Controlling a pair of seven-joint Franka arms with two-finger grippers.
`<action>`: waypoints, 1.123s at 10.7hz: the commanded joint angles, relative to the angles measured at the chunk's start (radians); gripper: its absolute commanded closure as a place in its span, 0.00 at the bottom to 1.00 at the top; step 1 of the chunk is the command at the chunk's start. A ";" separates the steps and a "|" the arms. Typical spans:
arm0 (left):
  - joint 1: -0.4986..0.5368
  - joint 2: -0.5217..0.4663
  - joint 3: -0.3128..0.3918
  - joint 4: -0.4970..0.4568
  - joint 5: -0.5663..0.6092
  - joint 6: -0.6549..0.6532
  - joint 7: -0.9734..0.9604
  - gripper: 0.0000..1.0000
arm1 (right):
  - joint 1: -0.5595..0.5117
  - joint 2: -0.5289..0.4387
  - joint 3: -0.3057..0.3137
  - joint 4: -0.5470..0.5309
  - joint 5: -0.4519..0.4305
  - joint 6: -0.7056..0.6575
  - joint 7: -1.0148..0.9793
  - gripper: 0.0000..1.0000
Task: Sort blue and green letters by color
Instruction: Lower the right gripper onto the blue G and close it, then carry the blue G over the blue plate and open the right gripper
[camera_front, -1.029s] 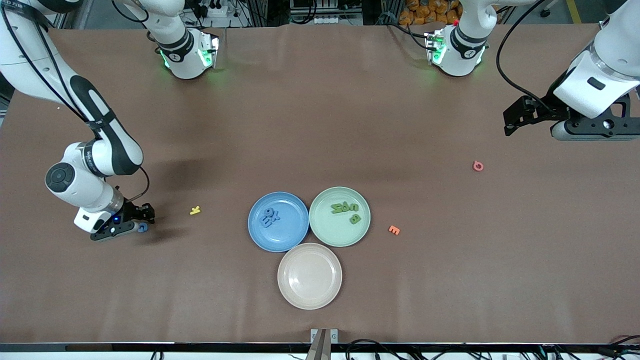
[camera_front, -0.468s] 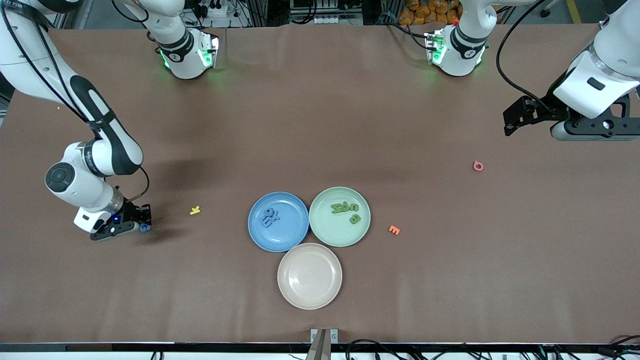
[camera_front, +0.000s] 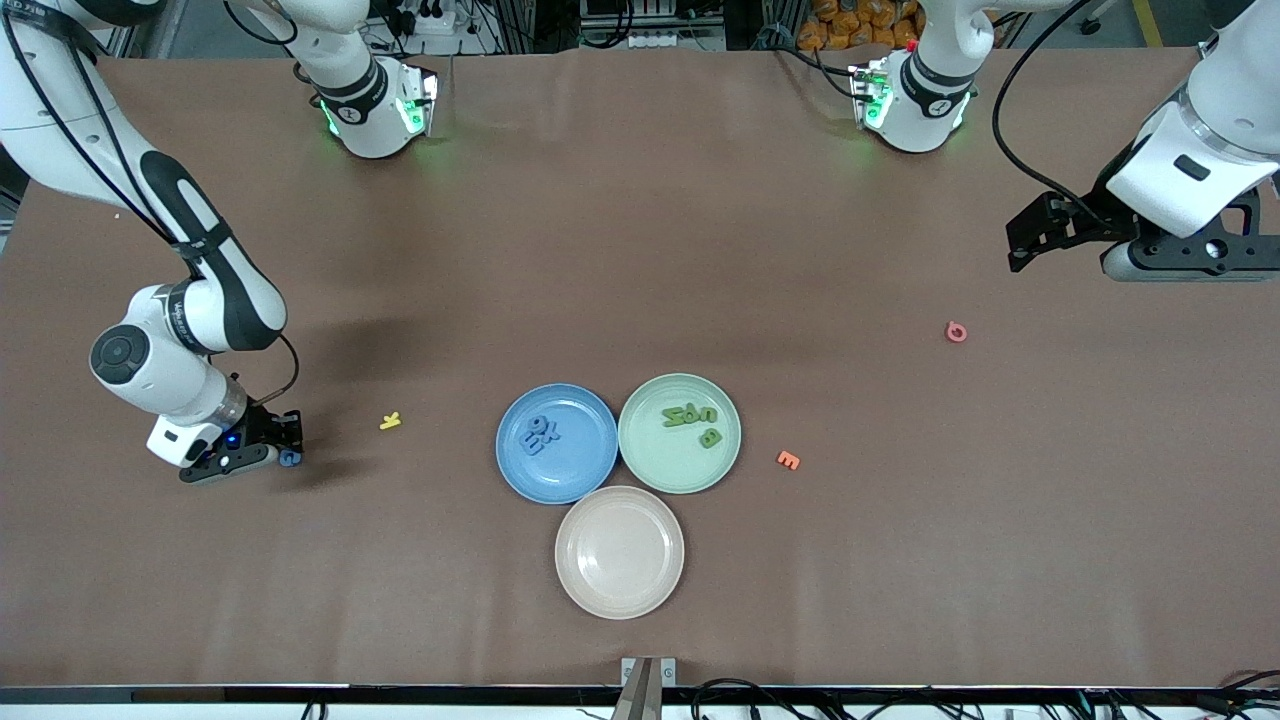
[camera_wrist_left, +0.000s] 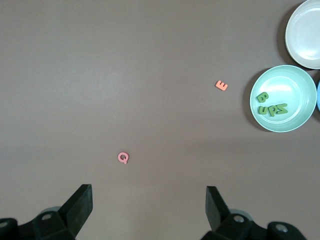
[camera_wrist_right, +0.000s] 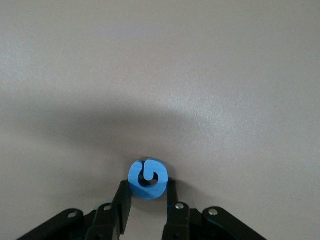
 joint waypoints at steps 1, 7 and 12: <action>0.004 0.008 0.002 0.017 -0.006 -0.019 0.022 0.00 | 0.002 0.001 0.017 0.048 -0.001 -0.072 0.017 1.00; 0.008 0.009 0.006 0.017 -0.006 -0.019 0.024 0.00 | 0.068 -0.003 0.080 0.146 -0.001 -0.195 0.187 1.00; 0.004 0.008 0.005 0.017 -0.006 -0.019 0.016 0.00 | 0.220 -0.002 0.080 0.230 -0.001 -0.291 0.422 1.00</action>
